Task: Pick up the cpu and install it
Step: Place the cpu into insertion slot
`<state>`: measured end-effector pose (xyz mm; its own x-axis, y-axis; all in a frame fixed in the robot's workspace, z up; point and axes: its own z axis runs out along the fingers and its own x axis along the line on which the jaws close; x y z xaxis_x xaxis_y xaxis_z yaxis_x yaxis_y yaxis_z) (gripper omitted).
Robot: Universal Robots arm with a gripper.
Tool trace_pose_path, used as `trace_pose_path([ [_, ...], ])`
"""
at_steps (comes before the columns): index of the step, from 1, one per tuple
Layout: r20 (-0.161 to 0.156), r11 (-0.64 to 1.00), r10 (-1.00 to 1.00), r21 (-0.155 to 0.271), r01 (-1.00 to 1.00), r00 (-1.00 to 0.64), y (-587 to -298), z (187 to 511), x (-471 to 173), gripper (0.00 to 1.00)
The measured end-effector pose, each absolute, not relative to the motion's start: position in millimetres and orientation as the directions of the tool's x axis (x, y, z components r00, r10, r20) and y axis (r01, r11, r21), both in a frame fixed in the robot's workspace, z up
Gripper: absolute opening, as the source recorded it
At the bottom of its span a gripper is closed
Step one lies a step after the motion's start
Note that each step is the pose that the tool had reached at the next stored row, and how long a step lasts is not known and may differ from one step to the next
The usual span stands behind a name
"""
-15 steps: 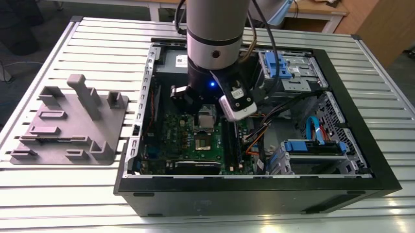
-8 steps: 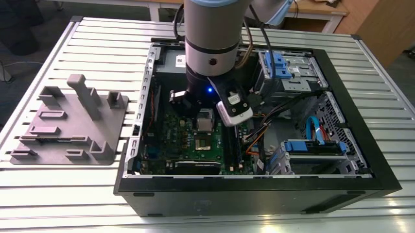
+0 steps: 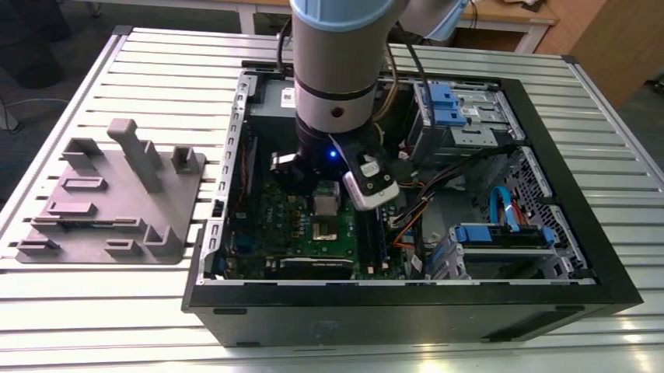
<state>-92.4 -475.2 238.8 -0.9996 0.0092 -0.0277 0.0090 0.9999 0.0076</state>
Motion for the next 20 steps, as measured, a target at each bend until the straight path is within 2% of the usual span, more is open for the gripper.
trace_pose_path([
  [20,-0.028,1.0,0.009,0.007,0.009,-1.0,-475.2,230.9,-92.4,0.47],
])
